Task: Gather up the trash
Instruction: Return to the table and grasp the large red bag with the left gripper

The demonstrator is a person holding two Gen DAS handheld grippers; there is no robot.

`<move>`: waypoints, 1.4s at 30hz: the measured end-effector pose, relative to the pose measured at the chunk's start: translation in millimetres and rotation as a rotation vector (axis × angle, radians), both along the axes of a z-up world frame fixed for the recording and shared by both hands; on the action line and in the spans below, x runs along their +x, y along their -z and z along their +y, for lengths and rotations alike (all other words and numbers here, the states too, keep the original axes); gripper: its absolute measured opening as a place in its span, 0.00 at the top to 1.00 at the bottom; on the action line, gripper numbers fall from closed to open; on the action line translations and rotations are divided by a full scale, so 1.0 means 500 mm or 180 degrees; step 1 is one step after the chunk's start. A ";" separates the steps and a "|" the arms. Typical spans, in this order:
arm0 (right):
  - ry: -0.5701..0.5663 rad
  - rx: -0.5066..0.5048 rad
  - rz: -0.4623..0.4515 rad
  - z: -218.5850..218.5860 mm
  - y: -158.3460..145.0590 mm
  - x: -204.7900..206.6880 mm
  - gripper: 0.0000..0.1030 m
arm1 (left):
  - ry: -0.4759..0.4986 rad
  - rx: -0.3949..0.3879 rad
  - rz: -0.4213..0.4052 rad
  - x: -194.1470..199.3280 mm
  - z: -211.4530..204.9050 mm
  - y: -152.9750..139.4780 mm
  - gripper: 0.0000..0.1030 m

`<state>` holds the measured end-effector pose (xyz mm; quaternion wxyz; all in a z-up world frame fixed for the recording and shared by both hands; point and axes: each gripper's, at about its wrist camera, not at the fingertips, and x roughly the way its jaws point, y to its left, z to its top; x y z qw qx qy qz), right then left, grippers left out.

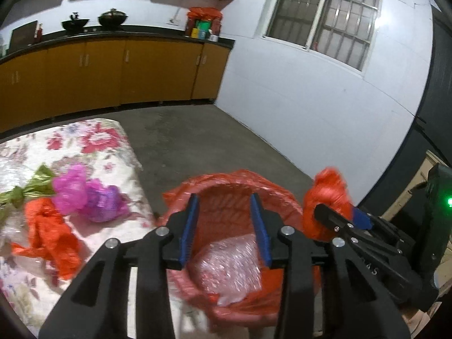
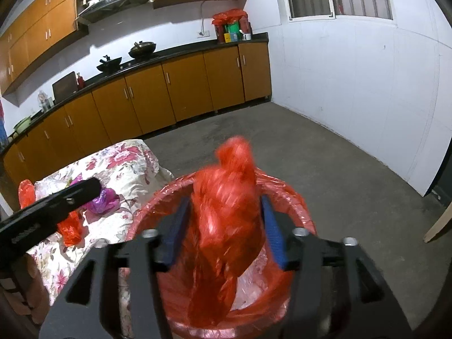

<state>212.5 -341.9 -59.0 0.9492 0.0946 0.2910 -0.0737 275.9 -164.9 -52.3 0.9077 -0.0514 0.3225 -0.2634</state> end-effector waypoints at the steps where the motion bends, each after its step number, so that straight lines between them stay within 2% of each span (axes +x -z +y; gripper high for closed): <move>1: 0.0007 -0.0008 -0.0011 0.003 0.001 0.001 0.35 | -0.0037 0.0014 -0.0007 -0.001 0.011 -0.001 0.59; 5: 0.0027 0.0013 -0.0047 0.006 0.001 -0.009 0.29 | -0.0209 0.0084 -0.0042 -0.008 0.064 -0.002 0.51; 10: 0.0027 -0.0043 0.0002 0.015 0.005 -0.023 0.28 | -0.0388 0.0265 -0.0054 -0.032 0.124 0.018 0.37; 17: -0.0156 -0.0138 0.0031 0.075 0.005 -0.026 0.22 | -0.0672 0.0351 -0.0075 -0.087 0.232 0.035 0.28; 20: -0.0308 -0.0165 0.0027 0.116 0.004 -0.023 0.17 | -0.0849 0.0362 -0.0062 -0.103 0.299 0.039 0.26; 25: -0.0595 -0.0264 0.0044 0.206 0.011 -0.015 0.15 | -0.1261 0.0521 -0.0048 -0.129 0.421 0.056 0.24; 30: -0.0781 -0.0265 0.0086 0.274 0.025 -0.004 0.15 | -0.1752 0.0517 0.0065 -0.148 0.540 0.076 0.22; 35: -0.0991 -0.0216 0.0119 0.337 0.028 0.006 0.16 | -0.2036 0.0433 0.0144 -0.167 0.618 0.089 0.18; 39: -0.1182 -0.0209 0.0139 0.387 0.028 0.016 0.25 | -0.2175 0.0574 0.0226 -0.178 0.651 0.102 0.15; 42: -0.1272 -0.0245 0.0139 0.421 0.026 0.025 0.30 | -0.2281 0.0524 0.0252 -0.182 0.670 0.108 0.13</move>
